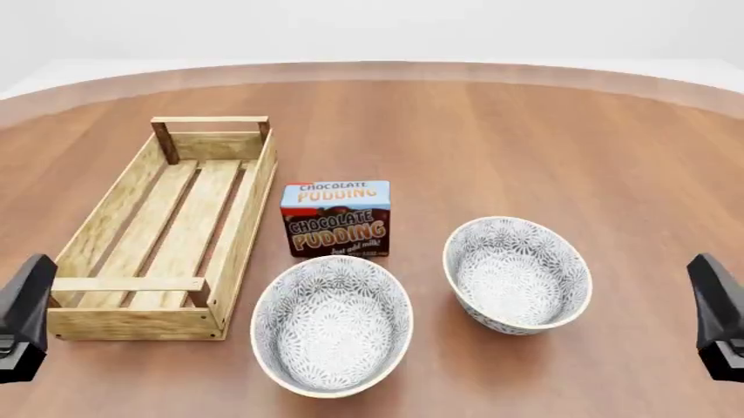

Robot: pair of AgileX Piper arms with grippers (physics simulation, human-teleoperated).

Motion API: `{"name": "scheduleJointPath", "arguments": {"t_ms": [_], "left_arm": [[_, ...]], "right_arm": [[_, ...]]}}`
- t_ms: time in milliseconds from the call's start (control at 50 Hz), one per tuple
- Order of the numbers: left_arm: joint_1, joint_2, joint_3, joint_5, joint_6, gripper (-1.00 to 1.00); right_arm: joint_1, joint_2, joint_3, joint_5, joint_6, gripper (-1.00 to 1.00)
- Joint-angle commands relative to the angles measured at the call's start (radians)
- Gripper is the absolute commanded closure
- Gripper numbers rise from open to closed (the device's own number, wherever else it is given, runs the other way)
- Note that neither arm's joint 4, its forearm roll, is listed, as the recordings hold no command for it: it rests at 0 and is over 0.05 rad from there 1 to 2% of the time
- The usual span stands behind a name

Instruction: Stack the left bowl on the right bowl and place them in the tray.

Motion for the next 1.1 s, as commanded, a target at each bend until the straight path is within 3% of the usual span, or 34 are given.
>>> {"name": "scheduleJointPath", "arguments": {"t_ms": [20, 200, 240, 300, 380, 520, 620, 640, 760, 980, 1100], "left_arm": [[0.000, 0.000, 0.000, 0.000, 0.000, -1.00], [0.000, 0.000, 0.000, 0.000, 0.000, -1.00], [0.000, 0.000, 0.000, 0.000, 0.000, -1.00], [0.000, 0.000, 0.000, 0.000, 0.000, -1.00], [0.000, 0.000, 0.000, 0.000, 0.000, -1.00], [0.000, 0.000, 0.000, 0.000, 0.000, -1.00], [0.000, 0.000, 0.000, 0.000, 0.000, -1.00], [0.000, 0.000, 0.000, 0.000, 0.000, -1.00], [0.000, 0.000, 0.000, 0.000, 0.000, -1.00], [0.000, 0.000, 0.000, 0.000, 0.000, -1.00], [0.000, 0.000, 0.000, 0.000, 0.000, -1.00]], "right_arm": [[-0.004, 0.032, -0.003, -0.008, 0.017, -1.00], [0.003, 0.024, -0.051, 0.046, 0.019, -1.00], [0.018, 0.122, -0.084, 0.019, 0.022, -1.00], [0.054, 0.158, -0.151, 0.056, -0.005, -1.00], [0.120, 0.323, -0.275, 0.067, -0.026, -1.00], [0.212, 0.522, -0.425, 0.104, -0.019, -1.00], [0.264, 0.656, -0.513, 0.141, -0.038, -1.00], [0.258, 0.681, -0.523, 0.145, -0.063, -1.00], [0.309, 0.797, -0.595, 0.185, 0.006, -1.00], [0.397, 1.014, -0.716, 0.272, -0.021, -1.00], [0.455, 1.115, -0.763, 0.313, 0.007, -1.00]]}}
